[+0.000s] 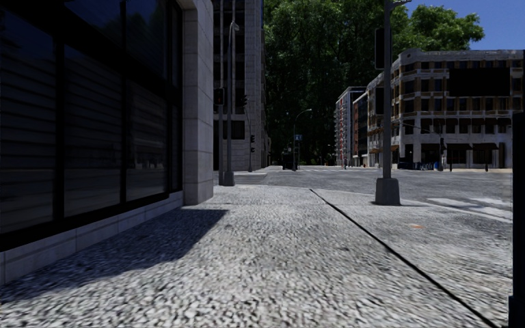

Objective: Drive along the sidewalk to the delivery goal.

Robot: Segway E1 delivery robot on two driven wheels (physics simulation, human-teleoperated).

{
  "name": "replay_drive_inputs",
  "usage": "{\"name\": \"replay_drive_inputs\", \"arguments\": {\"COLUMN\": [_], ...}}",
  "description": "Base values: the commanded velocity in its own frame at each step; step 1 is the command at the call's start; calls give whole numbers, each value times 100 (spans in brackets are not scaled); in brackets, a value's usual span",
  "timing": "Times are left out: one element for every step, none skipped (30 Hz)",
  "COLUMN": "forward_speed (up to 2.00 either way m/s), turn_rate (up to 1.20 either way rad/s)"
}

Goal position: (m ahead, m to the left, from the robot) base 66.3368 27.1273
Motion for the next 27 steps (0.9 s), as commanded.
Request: {"name": "replay_drive_inputs", "arguments": {"forward_speed": [200,200,200,200,200,200,200,200,200,200,200,200,200,200,200,200,200,200,200,200,200,200,200,200,200,200,200], "turn_rate": [0,0,0,0,0,0,0,0,0,0,0,0,0,0,0,0,0,0,0,0,0,0,0,0,0,0,0]}}
